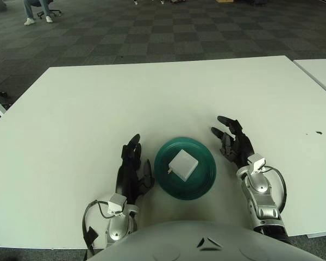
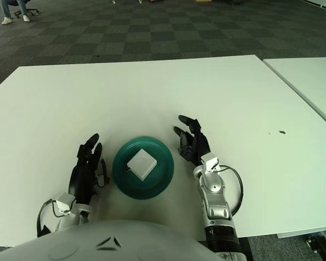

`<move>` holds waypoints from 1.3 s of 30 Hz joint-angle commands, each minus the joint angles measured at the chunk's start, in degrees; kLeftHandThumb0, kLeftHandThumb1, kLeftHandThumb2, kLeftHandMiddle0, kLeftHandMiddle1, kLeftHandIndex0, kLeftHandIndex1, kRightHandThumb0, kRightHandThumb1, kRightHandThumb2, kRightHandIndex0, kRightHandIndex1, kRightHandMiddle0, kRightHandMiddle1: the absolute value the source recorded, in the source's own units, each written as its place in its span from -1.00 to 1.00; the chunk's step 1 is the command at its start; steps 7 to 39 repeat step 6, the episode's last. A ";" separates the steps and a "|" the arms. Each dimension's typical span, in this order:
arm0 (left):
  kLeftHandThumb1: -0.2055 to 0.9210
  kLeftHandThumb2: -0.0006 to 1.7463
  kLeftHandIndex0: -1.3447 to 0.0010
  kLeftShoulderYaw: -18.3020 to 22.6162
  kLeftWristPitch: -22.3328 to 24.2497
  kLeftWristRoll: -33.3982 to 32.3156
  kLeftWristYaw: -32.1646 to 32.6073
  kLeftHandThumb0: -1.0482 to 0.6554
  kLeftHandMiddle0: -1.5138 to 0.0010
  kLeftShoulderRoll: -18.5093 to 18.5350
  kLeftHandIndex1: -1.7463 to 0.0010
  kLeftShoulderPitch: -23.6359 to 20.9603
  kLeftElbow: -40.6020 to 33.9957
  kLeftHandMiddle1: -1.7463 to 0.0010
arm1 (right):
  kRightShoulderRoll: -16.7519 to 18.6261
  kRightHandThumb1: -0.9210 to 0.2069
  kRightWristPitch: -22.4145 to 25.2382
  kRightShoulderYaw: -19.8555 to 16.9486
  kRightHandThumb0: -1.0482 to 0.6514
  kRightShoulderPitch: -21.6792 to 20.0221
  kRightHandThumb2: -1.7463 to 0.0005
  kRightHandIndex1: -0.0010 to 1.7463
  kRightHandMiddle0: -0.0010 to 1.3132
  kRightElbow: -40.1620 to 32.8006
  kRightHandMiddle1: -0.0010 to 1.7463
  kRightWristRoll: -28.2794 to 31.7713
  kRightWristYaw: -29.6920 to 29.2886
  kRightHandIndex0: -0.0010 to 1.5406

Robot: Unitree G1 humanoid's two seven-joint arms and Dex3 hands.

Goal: Put the charger into the plate.

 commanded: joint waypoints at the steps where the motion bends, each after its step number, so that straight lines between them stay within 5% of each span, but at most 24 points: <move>1: 1.00 0.11 1.00 1.49 3.13 -0.33 0.35 -0.81 0.70 0.34 0.37 0.33 2.01 1.00 | 0.97 -1.00 0.25 1.26 -0.71 6.62 0.12 -0.92 -0.92 -0.58 -0.04 -0.82 -0.80 -0.20; 39: 1.00 0.12 1.00 1.50 4.95 -0.19 0.56 -0.81 0.72 -0.25 0.39 -0.14 2.97 1.00 | 0.89 -1.00 0.37 2.96 -0.69 8.39 0.10 -0.93 -0.97 -1.03 -0.03 -2.86 -1.91 -0.23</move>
